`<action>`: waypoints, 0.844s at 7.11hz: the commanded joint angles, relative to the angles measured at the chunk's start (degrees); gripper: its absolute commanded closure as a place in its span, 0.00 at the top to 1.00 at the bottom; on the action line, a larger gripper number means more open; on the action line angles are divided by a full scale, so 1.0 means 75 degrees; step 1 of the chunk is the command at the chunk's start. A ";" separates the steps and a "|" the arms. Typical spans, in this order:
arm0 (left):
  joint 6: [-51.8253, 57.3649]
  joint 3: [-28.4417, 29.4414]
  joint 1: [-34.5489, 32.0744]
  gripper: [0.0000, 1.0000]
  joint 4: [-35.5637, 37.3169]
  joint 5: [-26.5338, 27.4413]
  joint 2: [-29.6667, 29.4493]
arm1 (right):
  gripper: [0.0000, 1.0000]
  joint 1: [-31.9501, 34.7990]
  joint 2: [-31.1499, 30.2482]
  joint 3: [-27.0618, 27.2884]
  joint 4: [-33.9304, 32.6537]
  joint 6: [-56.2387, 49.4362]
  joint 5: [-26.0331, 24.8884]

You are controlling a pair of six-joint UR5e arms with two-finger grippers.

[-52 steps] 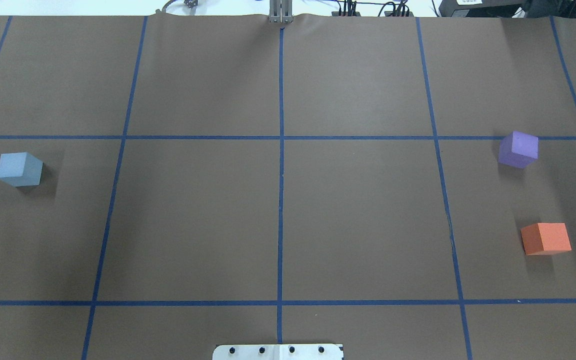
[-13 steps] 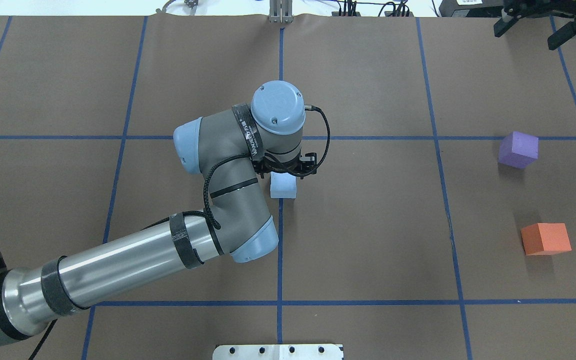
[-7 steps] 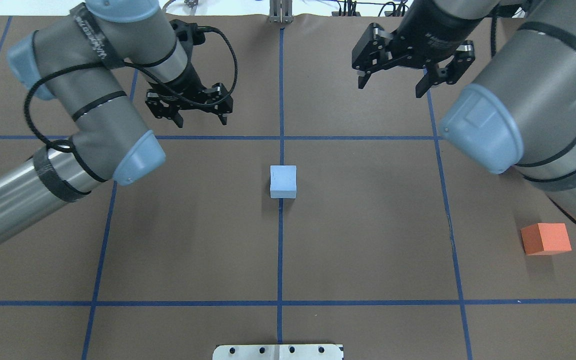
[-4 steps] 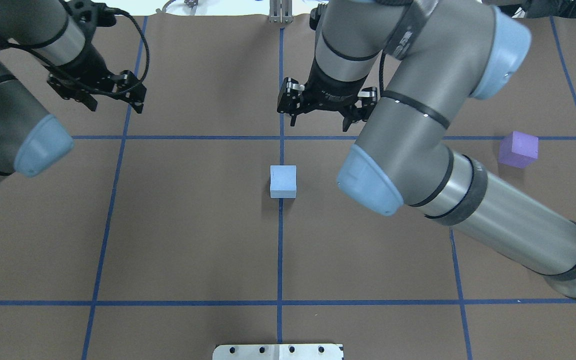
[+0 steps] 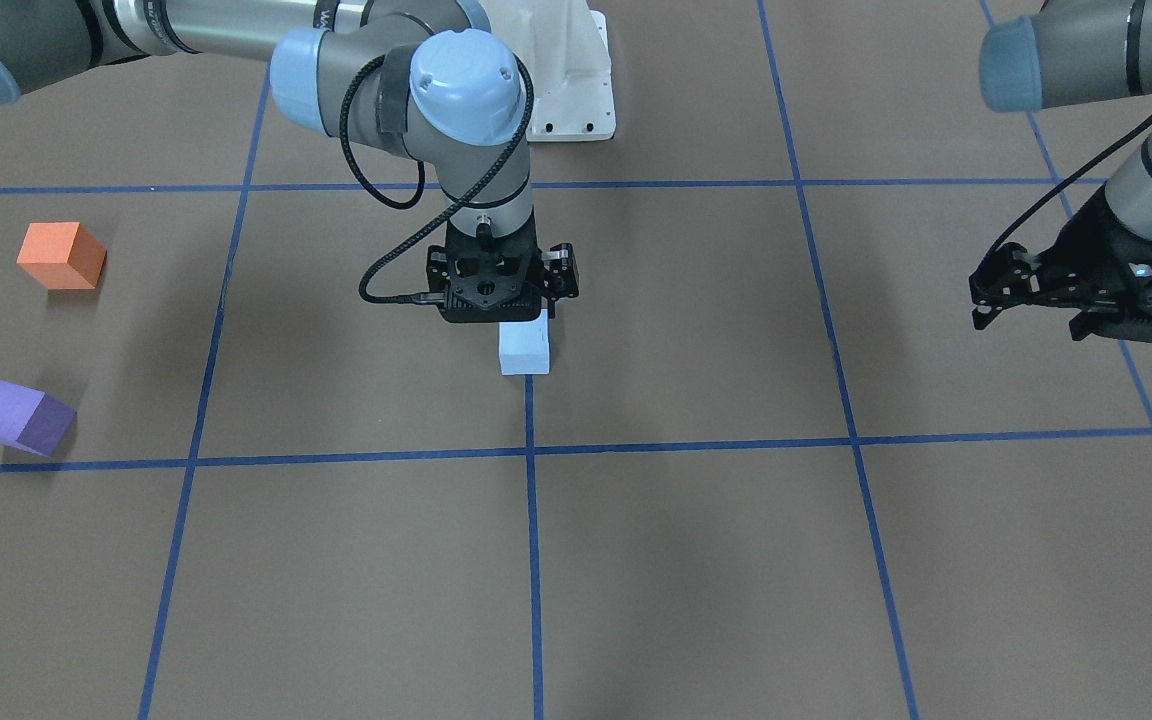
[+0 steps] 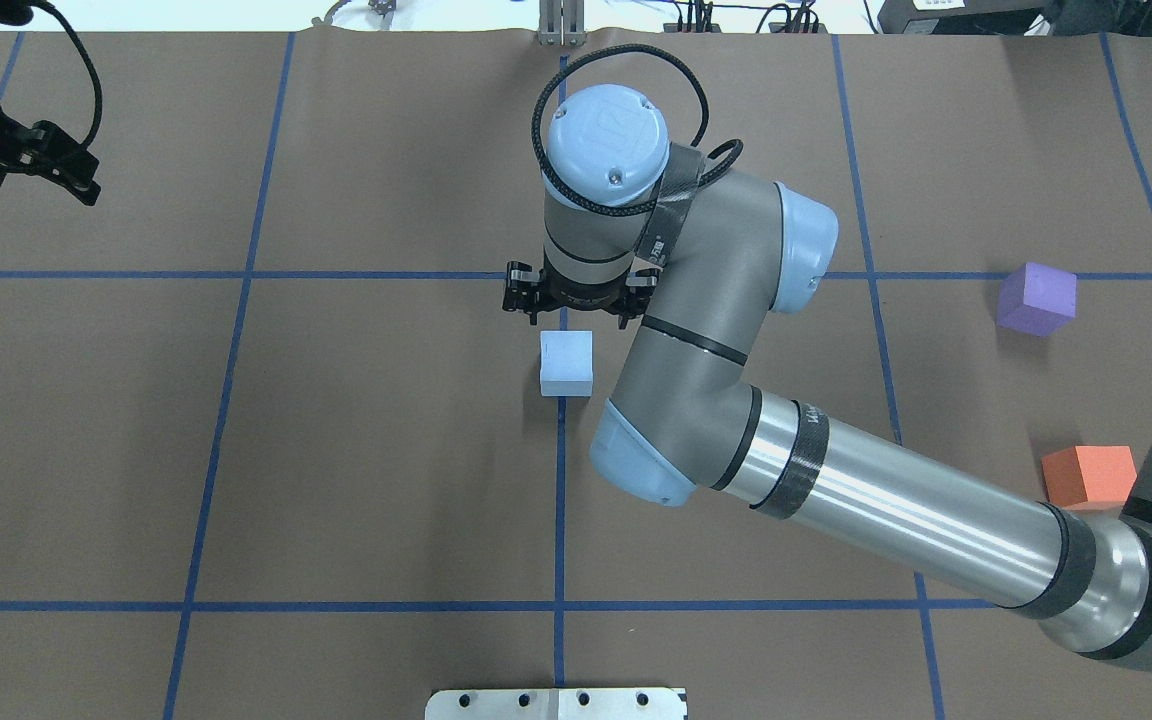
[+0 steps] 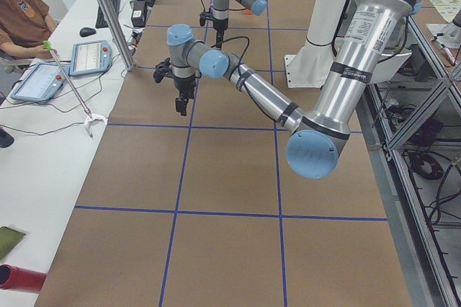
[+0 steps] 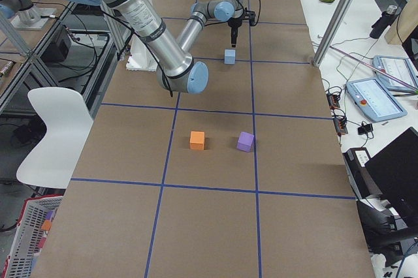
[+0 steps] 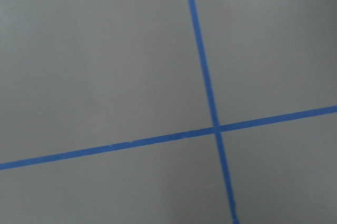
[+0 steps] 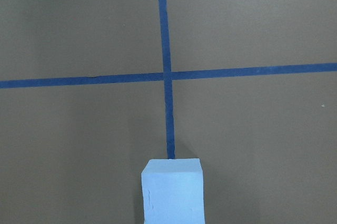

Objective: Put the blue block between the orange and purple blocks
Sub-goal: 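Grasp the light blue cube with the right gripper while the left arm withdraws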

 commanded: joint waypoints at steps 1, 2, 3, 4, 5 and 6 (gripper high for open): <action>0.0221 0.0064 -0.0084 1.00 -0.0008 0.0025 0.0066 | 1.00 -0.0245 -0.0049 -0.0523 0.0348 -0.0423 -0.0148; 0.0233 0.0064 -0.0084 1.00 -0.0008 0.0037 0.0077 | 1.00 -0.0316 -0.0015 -0.0664 0.0395 -0.0543 -0.0230; 0.0233 0.0064 -0.0084 1.00 -0.0008 0.0048 0.0124 | 1.00 -0.0339 0.0008 -0.0746 0.0418 -0.0532 -0.0230; 0.0233 0.0145 -0.0073 1.00 -0.0031 0.0072 0.0124 | 1.00 -0.0340 0.0032 -0.0759 0.0581 -0.0532 -0.0230; 0.0233 0.0204 -0.0072 1.00 -0.0054 0.0072 0.0124 | 1.00 -0.0340 0.0032 -0.0968 0.0826 -0.0521 -0.0242; 0.0233 0.0204 -0.0072 1.00 -0.0055 0.0072 0.0124 | 1.00 -0.0351 0.0032 -0.1155 0.1061 -0.0497 -0.0242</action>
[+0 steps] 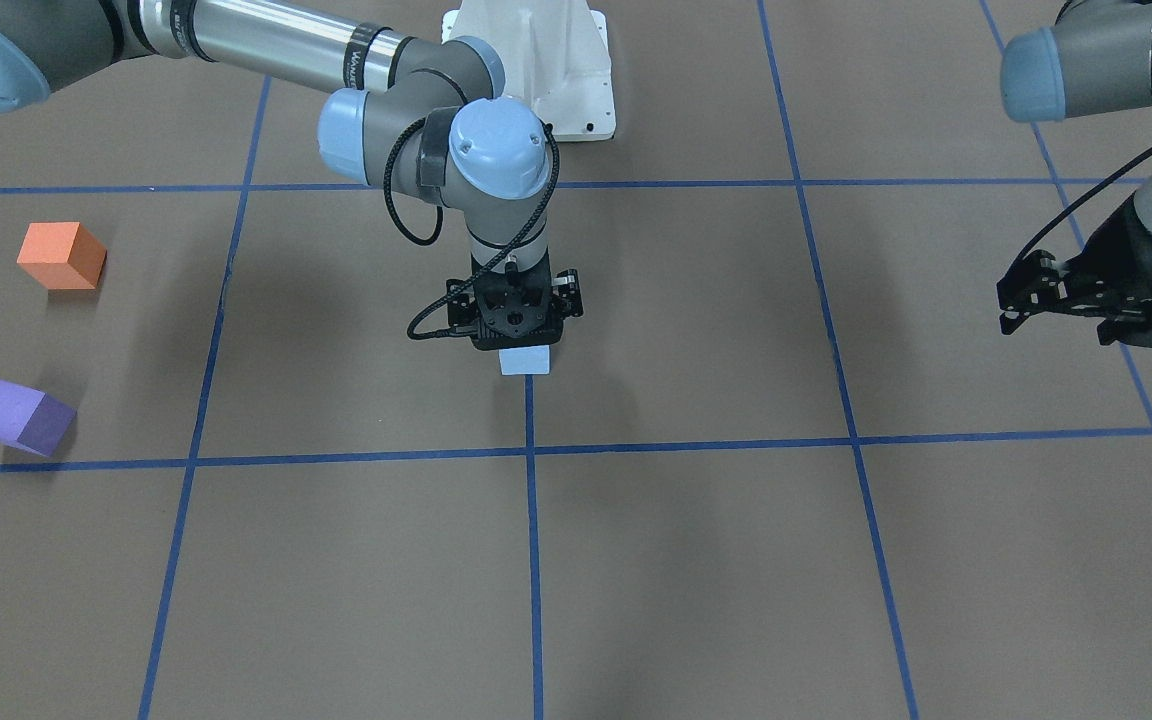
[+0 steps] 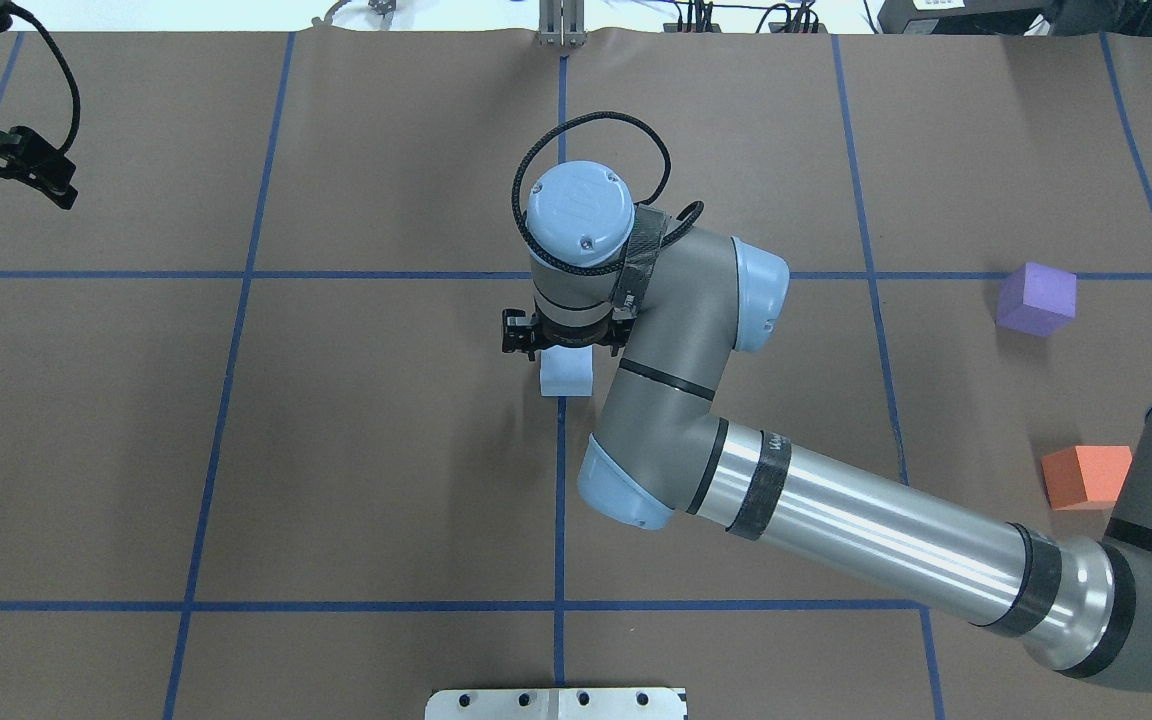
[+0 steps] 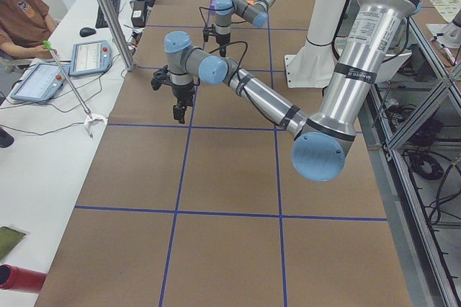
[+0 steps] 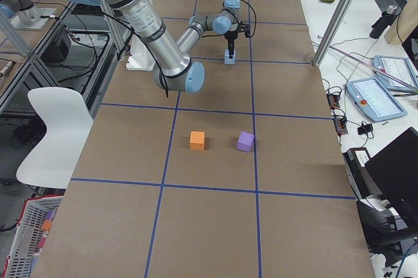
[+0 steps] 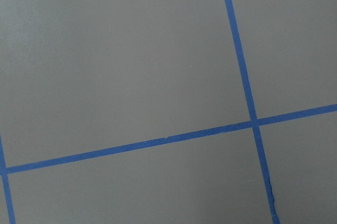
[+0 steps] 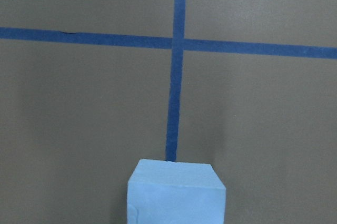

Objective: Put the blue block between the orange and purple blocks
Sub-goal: 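Grasp the light blue cube with the right gripper while the left arm withdraws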

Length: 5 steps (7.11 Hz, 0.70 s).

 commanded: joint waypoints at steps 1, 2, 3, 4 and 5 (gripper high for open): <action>0.0000 0.0041 0.0014 1.00 -0.0011 0.0004 0.0015 | 1.00 -0.0046 0.0005 -0.0327 0.0331 0.0020 -0.0006; 0.0000 0.0030 0.0025 1.00 -0.0011 0.0004 0.0004 | 1.00 -0.0069 0.0005 -0.0409 0.0343 0.0043 -0.0006; 0.0000 0.0030 0.0026 1.00 -0.0011 0.0004 0.0015 | 0.92 -0.0070 0.0005 -0.0422 0.0343 0.0078 -0.0006; 0.0000 0.0030 0.0014 1.00 -0.0011 -0.0008 0.0004 | 0.32 -0.0186 0.0005 -0.0422 0.0332 0.0496 -0.0052; 0.0000 0.0018 0.0025 1.00 -0.0011 -0.0020 0.0003 | 0.00 -0.0198 0.0028 -0.0410 0.0320 0.0686 -0.0099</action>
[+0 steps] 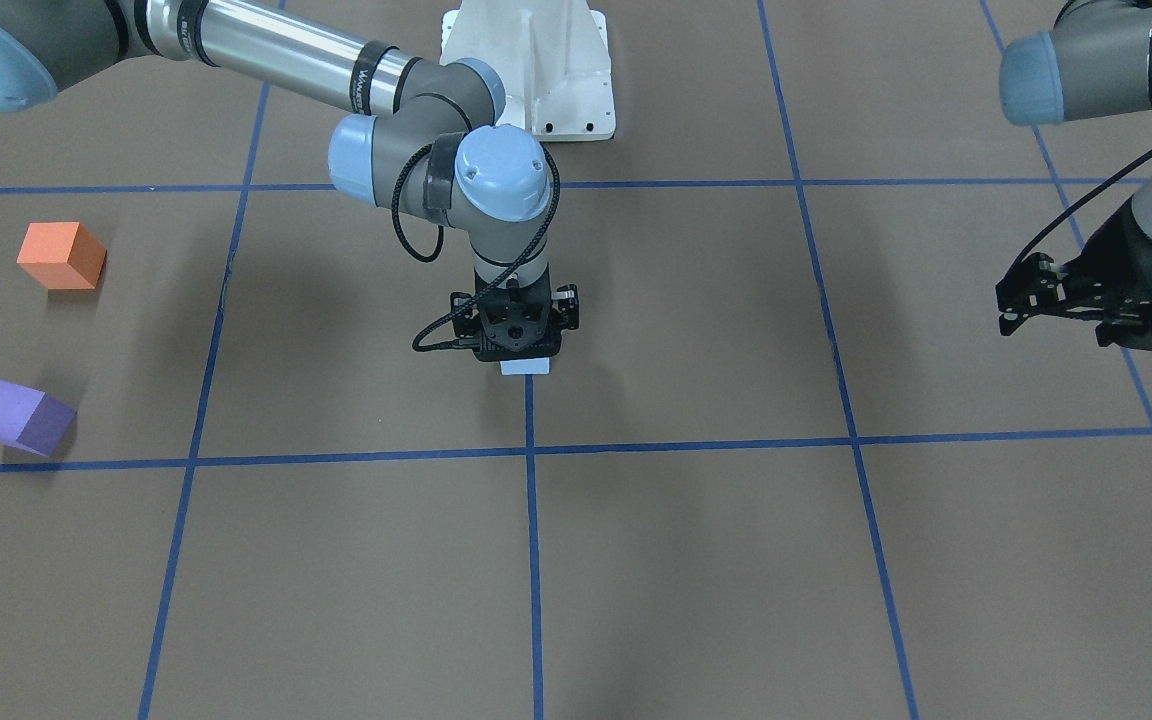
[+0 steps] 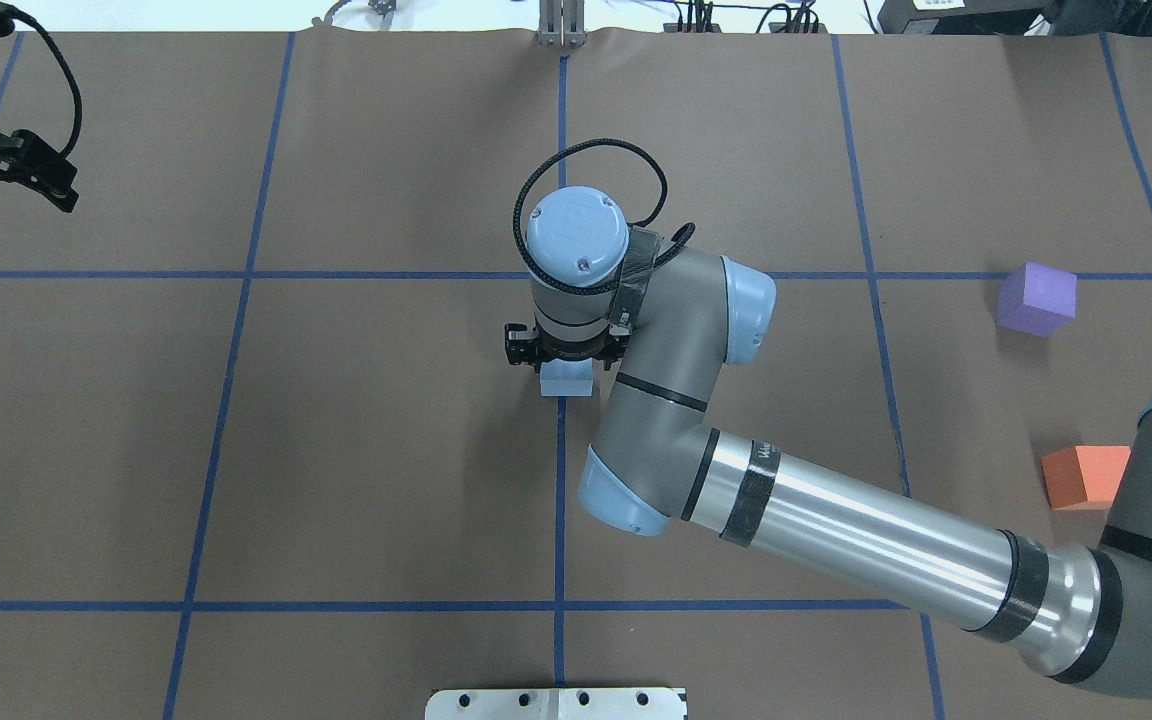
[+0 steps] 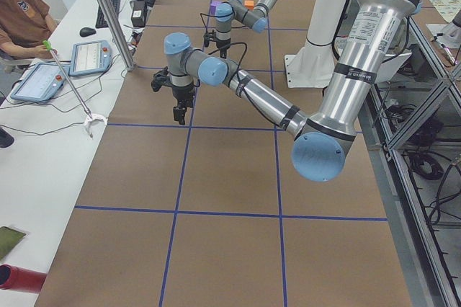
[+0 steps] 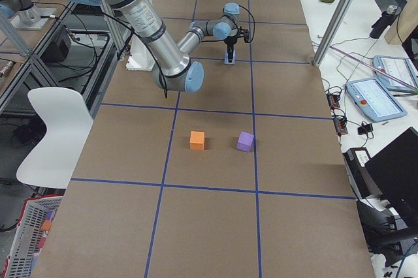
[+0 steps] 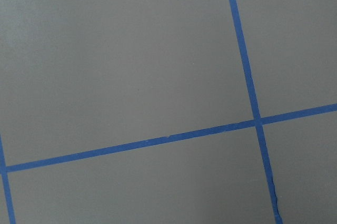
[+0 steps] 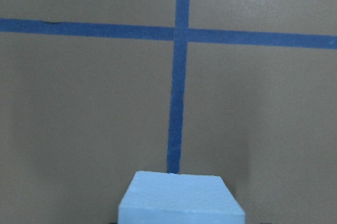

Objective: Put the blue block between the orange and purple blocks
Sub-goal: 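Grasp the light blue cube with the right gripper while the left arm withdraws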

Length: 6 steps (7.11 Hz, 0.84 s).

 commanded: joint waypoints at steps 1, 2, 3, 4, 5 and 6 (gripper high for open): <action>0.0000 -0.0033 0.0006 1.00 0.0012 -0.0024 -0.0015 | 0.00 -0.0050 0.0027 0.0152 -0.0081 0.0291 0.0041; 0.0000 -0.0057 0.0006 1.00 0.0023 -0.0036 -0.0039 | 0.00 -0.0038 -0.0019 0.0629 -0.0627 0.0302 0.0054; 0.0000 -0.0115 -0.0018 1.00 0.0000 -0.0071 -0.0004 | 0.00 0.0125 -0.0182 0.1562 -0.1711 0.0256 0.0054; 0.0081 -0.0197 -0.0157 1.00 -0.0070 -0.0083 0.0112 | 0.00 0.0463 -0.0857 0.2882 -0.2256 0.0116 0.0100; 0.0349 -0.0291 -0.0240 1.00 -0.0059 -0.0072 0.0171 | 0.00 0.0860 -0.1733 0.3859 -0.2389 -0.0233 0.0298; 0.0862 -0.0373 -0.0461 1.00 -0.0093 -0.0095 0.0671 | 0.00 0.1503 -0.2578 0.4692 -0.2402 -0.1142 0.0602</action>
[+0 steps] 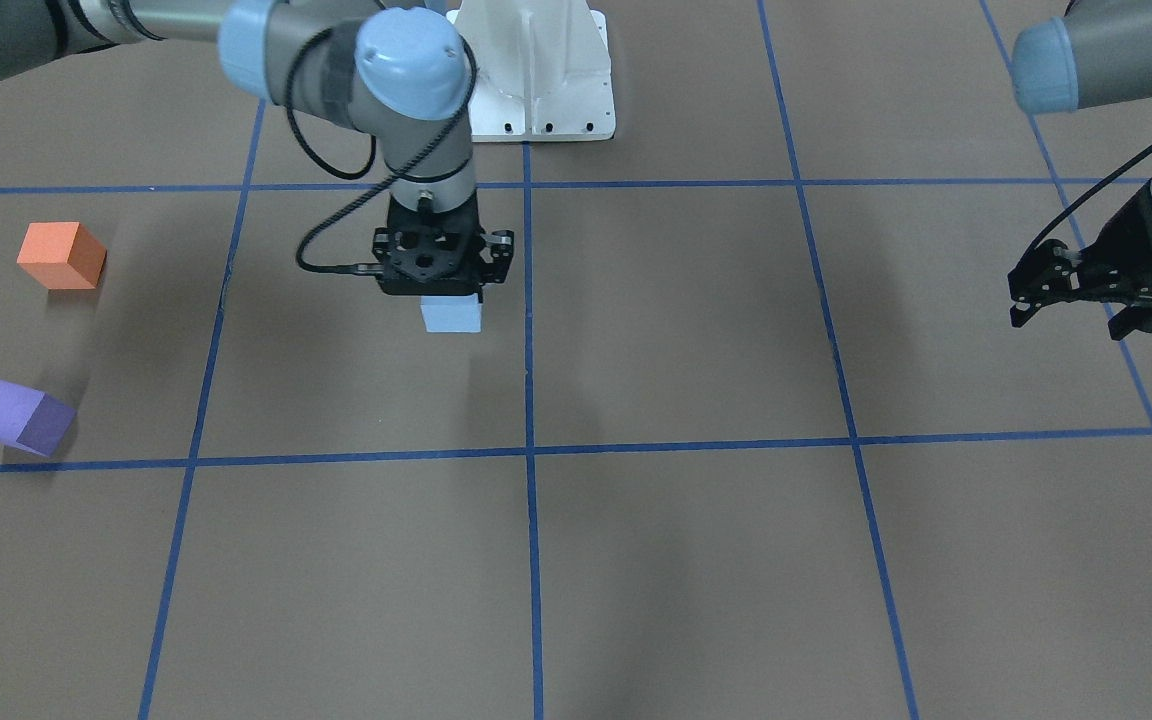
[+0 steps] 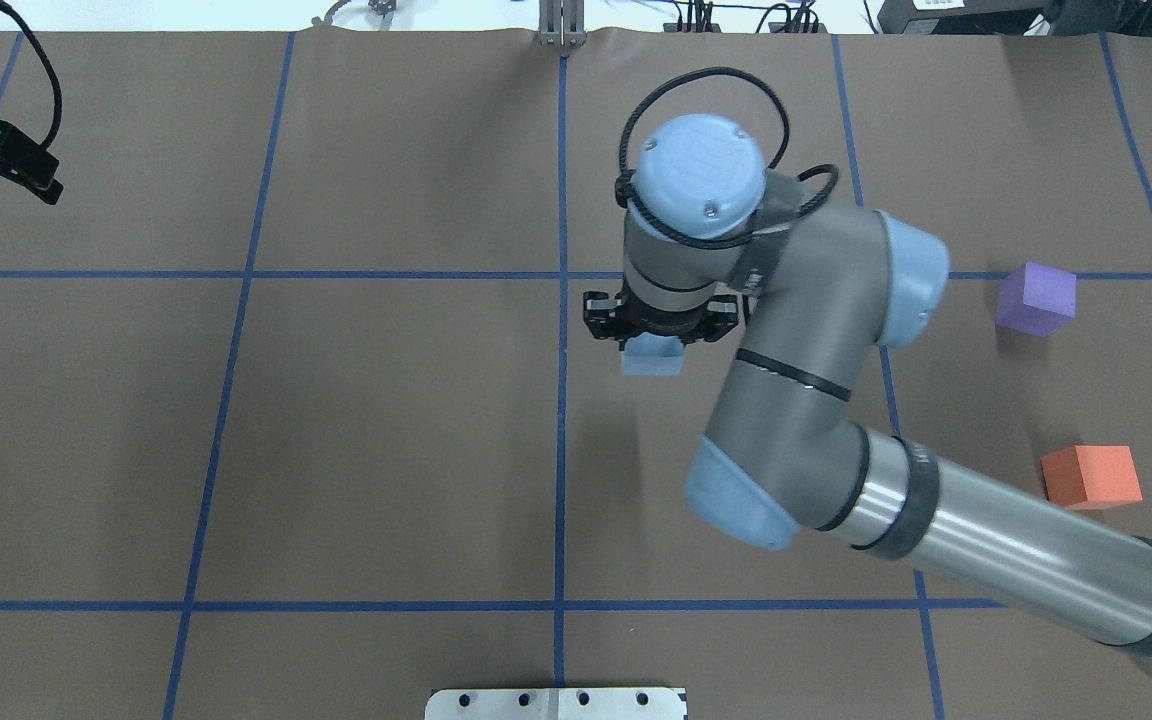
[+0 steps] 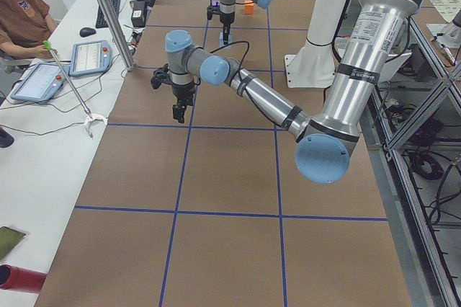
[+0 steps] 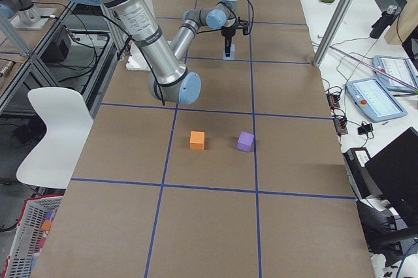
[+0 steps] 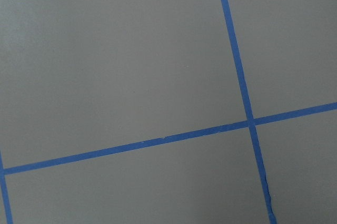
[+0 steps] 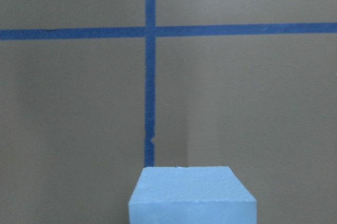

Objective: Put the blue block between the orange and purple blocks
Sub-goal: 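Carry the cube with the right gripper and lower it between purple and orange cubes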

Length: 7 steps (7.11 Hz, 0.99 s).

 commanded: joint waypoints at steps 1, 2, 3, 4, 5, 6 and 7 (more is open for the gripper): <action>0.0449 -0.0163 -0.0435 1.00 -0.0240 -0.0005 0.0658 | 0.00 0.1446 -0.1755 0.1605 -0.0136 -0.1462 0.0947; 0.0414 -0.0105 -0.0461 1.00 -0.0231 0.0076 0.0753 | 0.00 0.1883 -0.2795 0.2085 0.0108 -0.1967 0.1116; 0.0495 -0.0081 -0.0832 1.00 -0.0254 0.0077 0.0882 | 0.00 0.2468 -0.3676 0.2124 0.0633 -0.2680 0.1234; 0.0519 -0.0139 -0.0940 1.00 -0.0335 0.0054 0.1034 | 0.00 0.3007 -0.4566 0.2020 0.1276 -0.3534 0.1490; 0.0507 -0.0082 -0.0930 1.00 -0.0568 0.0088 0.1117 | 0.00 0.3314 -0.5202 0.1625 0.1886 -0.4076 0.1644; 0.0496 -0.0012 -0.0895 1.00 -0.0861 0.0100 0.1292 | 0.00 0.3341 -0.5591 0.1018 0.2750 -0.4151 0.1622; 0.0484 0.0047 -0.0883 1.00 -0.0887 0.0100 0.1328 | 0.00 0.3318 -0.5548 0.0281 0.3513 -0.4094 0.1645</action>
